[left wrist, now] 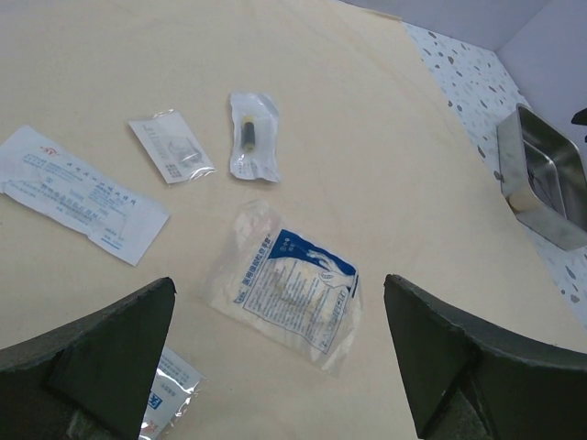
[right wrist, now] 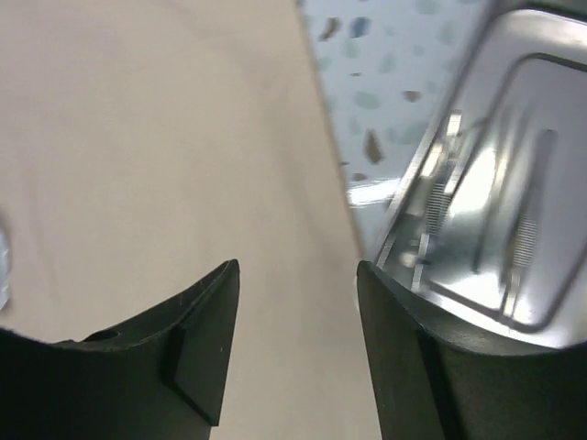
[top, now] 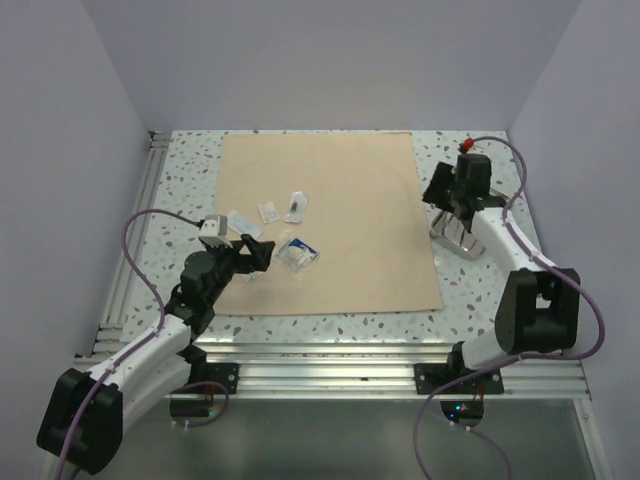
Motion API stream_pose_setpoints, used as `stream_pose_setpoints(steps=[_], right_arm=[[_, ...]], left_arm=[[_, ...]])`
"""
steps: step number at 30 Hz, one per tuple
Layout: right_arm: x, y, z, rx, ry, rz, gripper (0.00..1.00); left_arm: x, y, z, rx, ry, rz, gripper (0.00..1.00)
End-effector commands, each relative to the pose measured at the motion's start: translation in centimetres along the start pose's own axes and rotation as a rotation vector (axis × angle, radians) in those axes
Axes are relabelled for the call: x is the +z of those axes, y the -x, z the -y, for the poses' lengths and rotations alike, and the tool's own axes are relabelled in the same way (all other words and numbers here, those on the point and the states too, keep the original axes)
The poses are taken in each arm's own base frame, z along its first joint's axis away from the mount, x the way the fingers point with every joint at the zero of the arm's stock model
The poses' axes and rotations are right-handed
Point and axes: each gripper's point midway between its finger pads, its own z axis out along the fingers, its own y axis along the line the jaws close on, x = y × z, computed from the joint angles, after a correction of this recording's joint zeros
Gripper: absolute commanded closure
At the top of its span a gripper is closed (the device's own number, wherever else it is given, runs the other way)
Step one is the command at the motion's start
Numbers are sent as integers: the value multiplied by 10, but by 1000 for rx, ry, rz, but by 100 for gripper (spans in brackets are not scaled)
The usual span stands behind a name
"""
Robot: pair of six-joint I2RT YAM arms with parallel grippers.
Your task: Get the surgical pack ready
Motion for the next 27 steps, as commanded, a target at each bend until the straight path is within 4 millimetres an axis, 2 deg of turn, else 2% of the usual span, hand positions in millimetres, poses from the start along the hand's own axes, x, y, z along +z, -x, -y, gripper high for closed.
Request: stream_pose_setpoints(steps=[1, 2, 3, 4, 5, 7, 8, 11, 12, 13, 14, 15, 17, 21, 27], right_arm=[[-19, -16, -74, -138, 254, -49, 42], [-25, -30, -99, -177, 325, -86, 41], [-29, -43, -115, -201, 389, -131, 40], [-32, -48, -130, -221, 421, -145, 39], [-34, -71, -149, -266, 462, -201, 39], [-41, -85, -178, -306, 544, -238, 38], [-40, -108, -193, -338, 571, -288, 37], [-46, -132, -228, -374, 651, -344, 37], [-40, -145, -232, -382, 649, -379, 37], [-41, -146, -242, -389, 670, -378, 37], [-43, -154, -250, -403, 687, -393, 37], [-38, -164, -253, -406, 687, -418, 37], [-40, -173, -266, -405, 732, -446, 37], [-30, -195, -277, -397, 756, -514, 39], [-26, -215, -287, -391, 792, -578, 40]], left_arm=[[5, 16, 11, 9, -34, 40, 0], [6, 15, 11, 7, -32, 35, 0], [7, 14, 11, 7, -30, 31, 0], [8, 15, 11, 5, -31, 33, 0], [9, 12, 9, 0, -25, 24, 0], [10, 8, 11, -4, -36, 9, 0], [11, 5, 11, -7, -36, -5, 0], [16, -4, 9, -27, -29, -38, 0], [17, -8, 10, -38, -38, -52, 0], [18, -10, 13, -46, -56, -60, 0], [20, -15, 13, -51, -58, -78, 0], [21, -18, 14, -57, -65, -86, 0], [24, -23, 16, -74, -74, -109, 0], [27, -32, 17, -90, -84, -145, 10], [30, -41, 17, -107, -88, -177, 19]])
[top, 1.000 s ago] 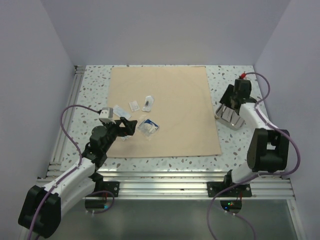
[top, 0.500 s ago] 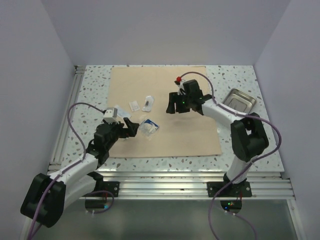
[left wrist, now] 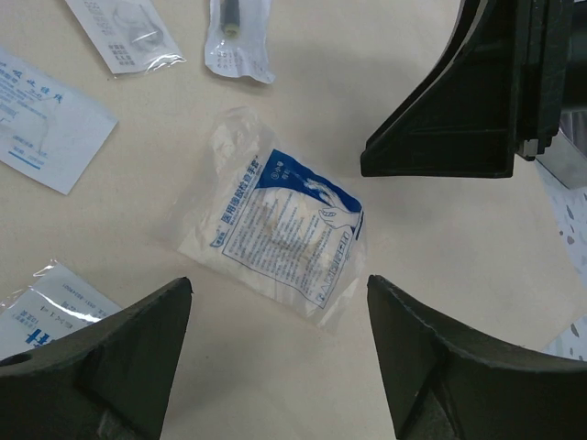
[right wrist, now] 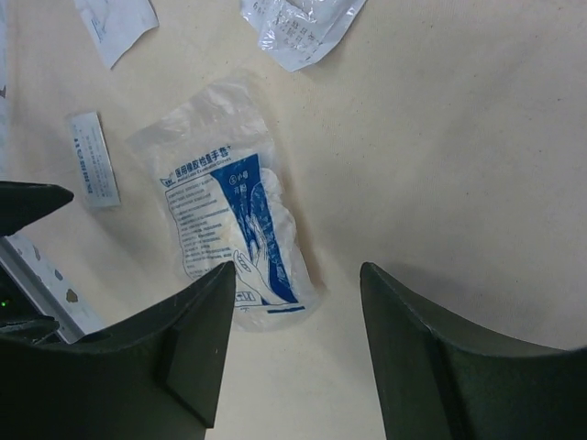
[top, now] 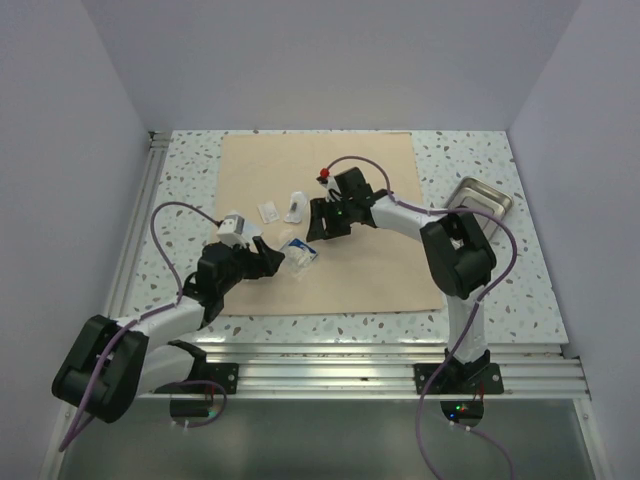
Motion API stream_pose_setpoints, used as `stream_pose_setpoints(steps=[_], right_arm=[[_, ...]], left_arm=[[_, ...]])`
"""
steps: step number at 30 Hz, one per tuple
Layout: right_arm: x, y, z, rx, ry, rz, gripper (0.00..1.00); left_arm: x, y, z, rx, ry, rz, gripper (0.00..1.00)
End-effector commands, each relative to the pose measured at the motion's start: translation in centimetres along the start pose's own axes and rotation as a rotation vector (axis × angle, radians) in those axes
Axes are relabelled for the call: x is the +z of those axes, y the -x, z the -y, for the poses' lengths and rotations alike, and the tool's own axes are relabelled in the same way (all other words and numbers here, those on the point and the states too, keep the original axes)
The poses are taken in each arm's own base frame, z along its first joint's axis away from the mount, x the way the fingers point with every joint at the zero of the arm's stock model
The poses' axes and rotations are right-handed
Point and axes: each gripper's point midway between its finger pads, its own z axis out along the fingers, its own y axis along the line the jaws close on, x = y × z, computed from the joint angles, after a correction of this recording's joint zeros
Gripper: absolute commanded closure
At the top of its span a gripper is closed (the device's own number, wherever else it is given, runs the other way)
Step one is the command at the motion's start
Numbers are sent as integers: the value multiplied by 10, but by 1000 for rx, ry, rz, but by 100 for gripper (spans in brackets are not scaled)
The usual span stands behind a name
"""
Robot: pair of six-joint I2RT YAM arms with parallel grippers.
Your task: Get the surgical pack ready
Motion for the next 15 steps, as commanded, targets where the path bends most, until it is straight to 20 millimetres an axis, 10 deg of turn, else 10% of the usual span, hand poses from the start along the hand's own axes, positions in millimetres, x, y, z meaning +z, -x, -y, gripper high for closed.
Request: stream_pose_setpoints(steps=[1, 15], right_arm=[[8, 5, -21, -3, 81, -14, 40], [23, -20, -35, 31, 187, -90, 50]], left_arm=[[8, 21, 22, -12, -75, 50, 22], [32, -26, 13, -136, -80, -120, 42]])
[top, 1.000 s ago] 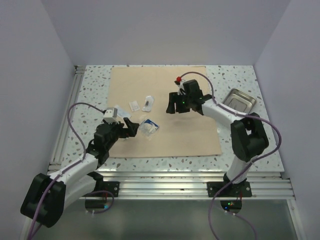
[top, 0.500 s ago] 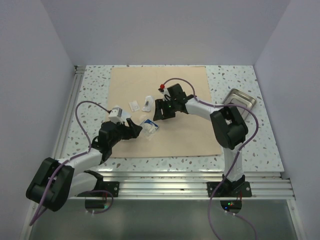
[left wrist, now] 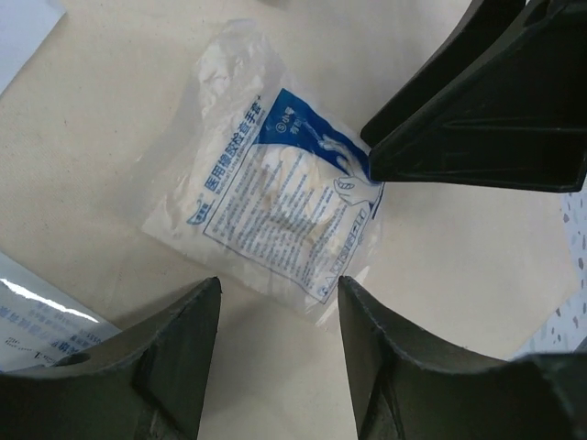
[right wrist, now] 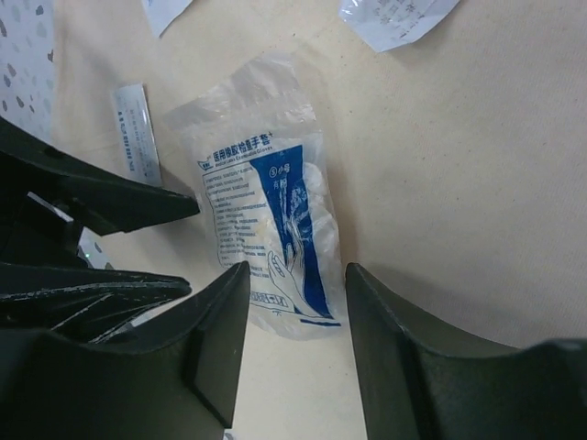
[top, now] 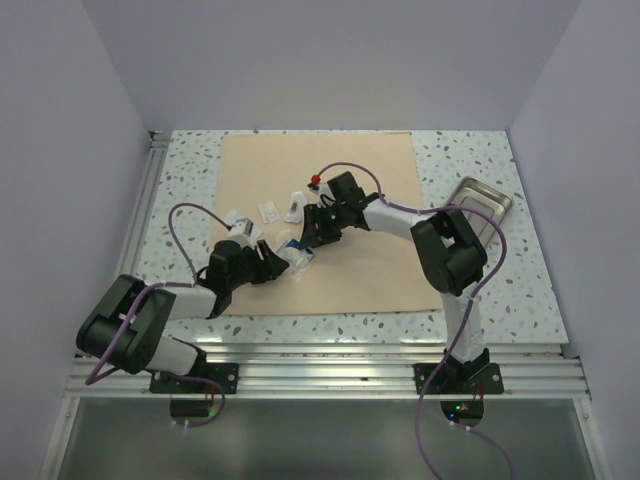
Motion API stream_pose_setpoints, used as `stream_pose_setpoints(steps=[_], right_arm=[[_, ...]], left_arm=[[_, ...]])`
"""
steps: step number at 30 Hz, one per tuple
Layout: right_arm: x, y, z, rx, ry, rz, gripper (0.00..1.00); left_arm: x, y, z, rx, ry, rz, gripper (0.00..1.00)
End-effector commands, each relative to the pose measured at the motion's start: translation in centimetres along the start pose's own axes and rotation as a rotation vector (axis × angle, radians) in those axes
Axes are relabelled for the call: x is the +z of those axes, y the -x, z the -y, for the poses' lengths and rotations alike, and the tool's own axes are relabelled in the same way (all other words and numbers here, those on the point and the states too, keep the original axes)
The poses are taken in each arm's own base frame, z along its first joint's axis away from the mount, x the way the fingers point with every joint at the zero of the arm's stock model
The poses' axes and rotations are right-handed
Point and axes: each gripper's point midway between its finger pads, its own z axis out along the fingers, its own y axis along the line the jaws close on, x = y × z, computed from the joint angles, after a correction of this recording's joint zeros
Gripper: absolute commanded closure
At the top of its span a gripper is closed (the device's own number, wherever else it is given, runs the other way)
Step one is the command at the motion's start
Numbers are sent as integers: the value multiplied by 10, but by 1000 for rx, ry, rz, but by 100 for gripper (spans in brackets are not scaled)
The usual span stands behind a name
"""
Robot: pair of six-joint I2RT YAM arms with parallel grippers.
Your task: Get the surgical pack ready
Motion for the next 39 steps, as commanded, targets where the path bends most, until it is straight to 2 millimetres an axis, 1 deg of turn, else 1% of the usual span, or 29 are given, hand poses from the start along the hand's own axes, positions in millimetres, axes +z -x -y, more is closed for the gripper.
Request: stream_pose_setpoints(steps=[1, 4, 8, 9, 15, 17, 22, 25, 27, 29, 30, 32, 33, 34, 35, 36, 37, 38, 39], right_arm=[[6, -2, -12, 7, 71, -14, 51], [8, -4, -14, 13, 94, -23, 57], [12, -8, -12, 23, 94, -42, 58], [13, -9, -11, 26, 94, -46, 57], [20, -13, -6, 28, 76, -61, 57], [22, -14, -7, 25, 80, -62, 64], [24, -16, -13, 24, 94, -75, 67], [24, -14, -19, 17, 105, -73, 74], [24, -15, -24, 24, 119, -72, 84], [22, -11, -27, 25, 136, -56, 94], [22, -12, -27, 28, 131, -55, 100], [16, -7, -29, 23, 115, -37, 100], [13, -5, -26, 20, 92, -21, 100], [7, 0, -28, 13, 77, -2, 100], [2, 2, -28, 9, 60, 11, 100], [-2, 4, -26, 6, 41, 18, 100], [-8, 9, -19, 9, -2, 43, 100], [-19, 14, -21, 5, -12, 71, 100], [-27, 21, -15, 20, -33, 97, 100]], left_arm=[[9, 18, 24, -6, -84, 34, 44], [12, 18, 23, -3, -81, 26, 48], [17, 14, 21, -1, -79, 3, 57], [18, 12, 21, -2, -80, -6, 60], [23, 9, 19, -4, -77, -25, 66], [24, 10, 19, -5, -74, -27, 67], [26, 7, 19, -4, -79, -42, 69], [28, 4, 20, -2, -83, -54, 71], [29, 2, 21, -3, -85, -61, 72], [30, 3, 22, -2, -89, -63, 73], [30, 3, 23, 0, -92, -63, 73], [28, 6, 25, 7, -95, -54, 73], [27, 9, 23, 18, -82, -41, 72], [23, 17, 27, 31, -87, -11, 71], [20, 19, 25, 38, -68, -8, 68], [18, 26, 22, 58, -43, 22, 66], [11, 36, 27, 73, -46, 61, 62], [7, 39, 26, 80, -29, 73, 54], [0, 50, 28, 97, -23, 123, 50]])
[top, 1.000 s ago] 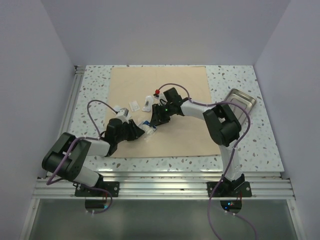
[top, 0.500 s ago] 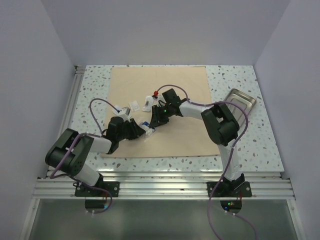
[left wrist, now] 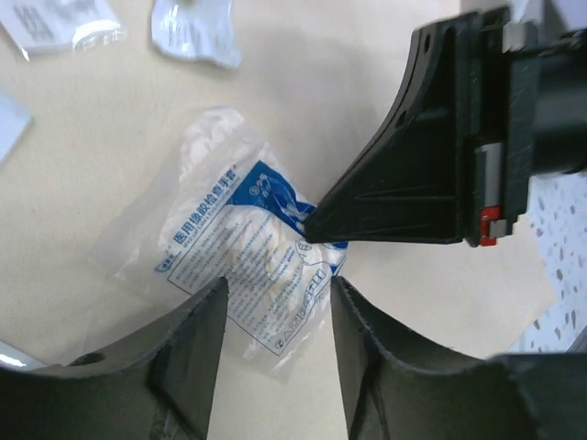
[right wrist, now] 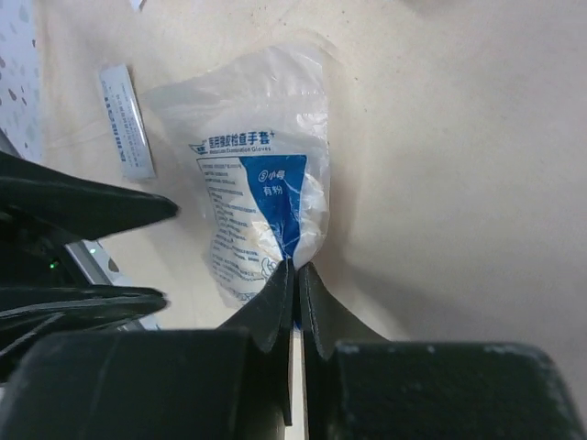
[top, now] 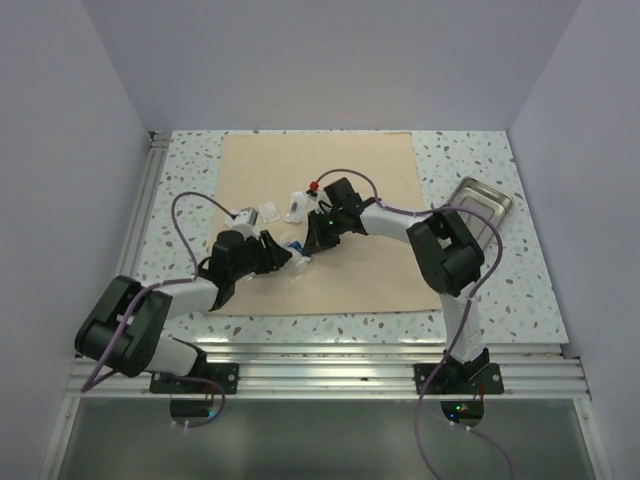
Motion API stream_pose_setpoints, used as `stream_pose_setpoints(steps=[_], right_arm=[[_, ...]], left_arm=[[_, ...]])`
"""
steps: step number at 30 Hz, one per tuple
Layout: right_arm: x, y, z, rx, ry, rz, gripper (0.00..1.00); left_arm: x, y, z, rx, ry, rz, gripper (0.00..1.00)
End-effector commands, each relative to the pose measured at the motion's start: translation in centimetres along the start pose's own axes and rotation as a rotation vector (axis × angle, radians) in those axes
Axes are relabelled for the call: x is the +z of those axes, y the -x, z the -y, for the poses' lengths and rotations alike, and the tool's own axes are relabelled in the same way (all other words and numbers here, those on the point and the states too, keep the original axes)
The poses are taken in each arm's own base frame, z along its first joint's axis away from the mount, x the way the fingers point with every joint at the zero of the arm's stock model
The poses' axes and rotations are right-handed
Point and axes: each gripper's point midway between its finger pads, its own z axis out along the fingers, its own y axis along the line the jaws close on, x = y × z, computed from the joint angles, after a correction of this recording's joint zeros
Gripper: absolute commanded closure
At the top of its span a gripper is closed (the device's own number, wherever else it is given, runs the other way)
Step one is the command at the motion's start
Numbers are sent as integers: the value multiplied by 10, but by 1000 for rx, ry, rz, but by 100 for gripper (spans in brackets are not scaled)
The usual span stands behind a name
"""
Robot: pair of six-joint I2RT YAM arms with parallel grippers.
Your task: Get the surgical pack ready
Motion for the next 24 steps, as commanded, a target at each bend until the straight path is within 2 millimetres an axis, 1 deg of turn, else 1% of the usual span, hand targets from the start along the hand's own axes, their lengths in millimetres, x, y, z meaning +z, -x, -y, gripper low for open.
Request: stream_pose_setpoints(steps=[1, 2, 3, 4, 5, 6, 7, 8, 9, 10, 11, 12, 13, 14, 15, 16, 17, 18, 19, 20, 21, 22, 23, 24], right_arm=[[-49, 40, -8, -20, -75, 170, 100], [-62, 47, -9, -18, -86, 206, 100], [-73, 49, 2, 14, -109, 229, 100], [-82, 54, 10, 27, -136, 256, 100], [-90, 56, 17, 43, -152, 278, 100], [-105, 57, 19, 58, -159, 310, 100], [-120, 64, 33, 89, -180, 351, 100], [-133, 67, 41, 109, -201, 384, 100], [-149, 64, 47, 129, -221, 414, 100], [-169, 69, 65, 165, -252, 459, 100], [-179, 63, 80, 200, -289, 477, 100], [-211, 68, 95, 236, -321, 548, 100], [-226, 66, 106, 263, -344, 575, 100], [-238, 57, 123, 309, -390, 596, 100], [-273, 57, 140, 354, -433, 675, 100], [-287, 52, 152, 390, -464, 704, 100], [-297, 41, 164, 429, -495, 725, 100], [-325, 31, 190, 514, -550, 785, 100], [-342, 28, 194, 529, -563, 836, 100], [-347, 16, 205, 572, -584, 849, 100], [-364, 8, 219, 618, -618, 885, 100], [-372, 5, 224, 630, -628, 906, 100], [-374, -1, 230, 652, -640, 910, 100], [-383, -6, 239, 682, -665, 930, 100]], left_arm=[[-17, 37, 10, 78, 15, 147, 46], [-21, 41, 11, 84, 16, 167, 40], [-28, 47, 14, 93, 12, 203, 38], [-32, 49, 15, 97, 11, 217, 36], [-34, 51, 15, 100, 9, 230, 33], [-37, 52, 15, 105, 13, 240, 32], [-39, 54, 17, 107, 6, 252, 32], [-40, 55, 17, 109, 6, 255, 31], [-41, 56, 18, 111, 2, 258, 31], [-41, 54, 19, 110, -2, 254, 30], [-41, 55, 20, 111, -6, 252, 30], [-41, 55, 20, 111, -7, 252, 30], [-41, 54, 21, 111, -10, 252, 30], [-41, 55, 21, 110, -12, 252, 30], [-41, 55, 22, 111, -16, 253, 30], [-41, 54, 22, 111, -18, 252, 30], [-41, 54, 23, 110, -20, 250, 30], [-42, 55, 24, 111, -24, 253, 29], [-42, 56, 24, 113, -26, 256, 29], [-43, 55, 24, 111, -26, 256, 29], [-44, 56, 24, 113, -26, 259, 29], [-44, 56, 24, 113, -25, 260, 29], [-44, 56, 24, 114, -23, 261, 29], [-45, 56, 24, 115, -24, 264, 29]])
